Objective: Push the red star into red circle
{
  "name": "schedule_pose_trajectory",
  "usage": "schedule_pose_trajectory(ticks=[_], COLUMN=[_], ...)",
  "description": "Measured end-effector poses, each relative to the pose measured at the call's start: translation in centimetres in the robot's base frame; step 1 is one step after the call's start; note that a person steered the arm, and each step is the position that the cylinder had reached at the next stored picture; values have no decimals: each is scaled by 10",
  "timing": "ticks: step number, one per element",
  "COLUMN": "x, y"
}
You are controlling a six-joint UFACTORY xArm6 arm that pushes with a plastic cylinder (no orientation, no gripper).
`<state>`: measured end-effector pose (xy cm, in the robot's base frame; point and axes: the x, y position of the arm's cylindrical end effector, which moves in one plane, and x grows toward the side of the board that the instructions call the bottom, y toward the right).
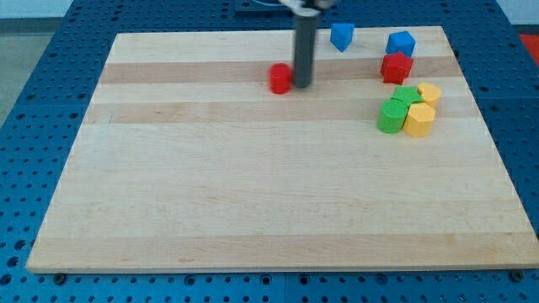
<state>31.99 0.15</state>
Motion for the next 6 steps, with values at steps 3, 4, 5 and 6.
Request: schedule_pose_trajectory(ticks=[3, 4, 5, 6], x=[47, 44, 34, 28], y=[21, 84, 131, 176])
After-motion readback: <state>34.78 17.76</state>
